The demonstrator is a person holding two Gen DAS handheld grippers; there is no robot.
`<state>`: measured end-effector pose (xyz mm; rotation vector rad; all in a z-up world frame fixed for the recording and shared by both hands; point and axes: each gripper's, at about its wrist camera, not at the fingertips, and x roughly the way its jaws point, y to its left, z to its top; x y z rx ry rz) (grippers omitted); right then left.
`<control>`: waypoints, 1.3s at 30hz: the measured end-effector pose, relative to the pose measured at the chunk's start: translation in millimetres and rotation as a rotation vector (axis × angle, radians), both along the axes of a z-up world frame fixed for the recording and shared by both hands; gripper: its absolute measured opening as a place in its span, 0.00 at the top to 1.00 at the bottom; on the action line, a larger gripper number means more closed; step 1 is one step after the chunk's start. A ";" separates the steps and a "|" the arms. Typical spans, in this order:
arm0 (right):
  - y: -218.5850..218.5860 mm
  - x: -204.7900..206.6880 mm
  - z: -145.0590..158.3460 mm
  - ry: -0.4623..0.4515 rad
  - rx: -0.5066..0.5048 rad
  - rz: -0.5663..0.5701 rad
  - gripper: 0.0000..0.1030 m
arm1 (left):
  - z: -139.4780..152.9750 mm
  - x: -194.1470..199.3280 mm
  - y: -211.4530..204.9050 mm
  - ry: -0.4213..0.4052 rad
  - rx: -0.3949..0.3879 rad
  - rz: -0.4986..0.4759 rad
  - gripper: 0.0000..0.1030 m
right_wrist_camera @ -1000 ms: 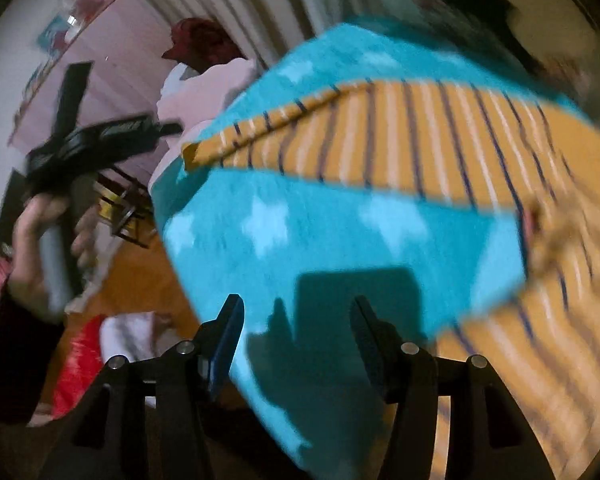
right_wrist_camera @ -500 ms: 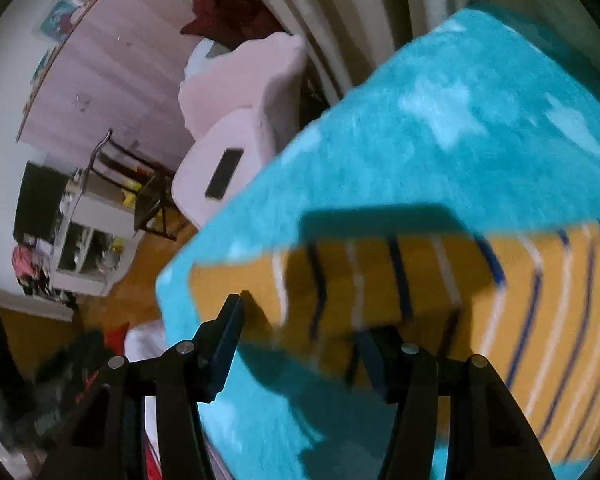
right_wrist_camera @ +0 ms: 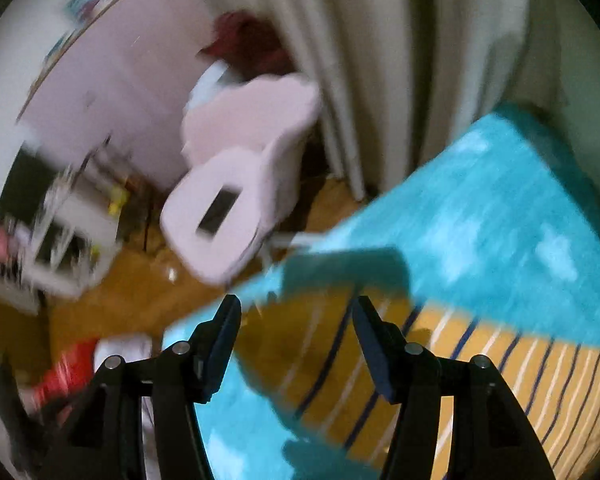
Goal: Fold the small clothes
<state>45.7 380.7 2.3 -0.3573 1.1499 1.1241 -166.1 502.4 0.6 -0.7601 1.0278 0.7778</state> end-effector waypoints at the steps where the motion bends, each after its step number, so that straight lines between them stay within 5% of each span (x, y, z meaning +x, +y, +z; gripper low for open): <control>1: -2.8 -20.7 -8.7 -0.026 -0.028 0.047 0.39 | -2.1 0.6 -1.0 0.006 -0.006 -0.001 0.41; 7: 12.1 -68.7 -45.2 -0.282 -0.157 0.119 0.40 | -1.3 4.6 -14.1 0.001 -0.006 -0.026 0.41; 8: 13.7 -67.1 -46.2 -0.289 -0.159 0.109 0.49 | -0.9 4.3 -16.5 -0.004 -0.009 -0.029 0.41; 9: 15.4 -63.9 -44.6 -0.293 -0.157 0.089 0.70 | -0.1 4.4 -19.0 -0.007 -0.012 -0.031 0.41; 11: 15.3 -53.1 -39.5 -0.271 -0.157 0.044 0.91 | 2.8 3.8 -23.8 -0.015 -0.010 -0.042 0.41; 20: -61.7 -16.8 32.6 -0.111 0.062 -0.212 0.92 | 29.3 18.6 -50.8 -0.056 0.033 -0.083 0.41; 30: -289.1 31.3 82.5 -0.075 0.190 -0.582 0.92 | 66.9 79.9 -160.8 -0.114 0.090 -0.318 0.39; 35: -437.6 54.6 55.0 -0.055 0.146 -0.840 0.92 | 63.5 110.3 -226.0 -0.111 0.094 -0.455 0.37; 39: -549.3 67.0 11.6 0.047 0.124 -1.051 0.92 | 52.6 131.1 -270.8 -0.086 0.075 -0.547 0.37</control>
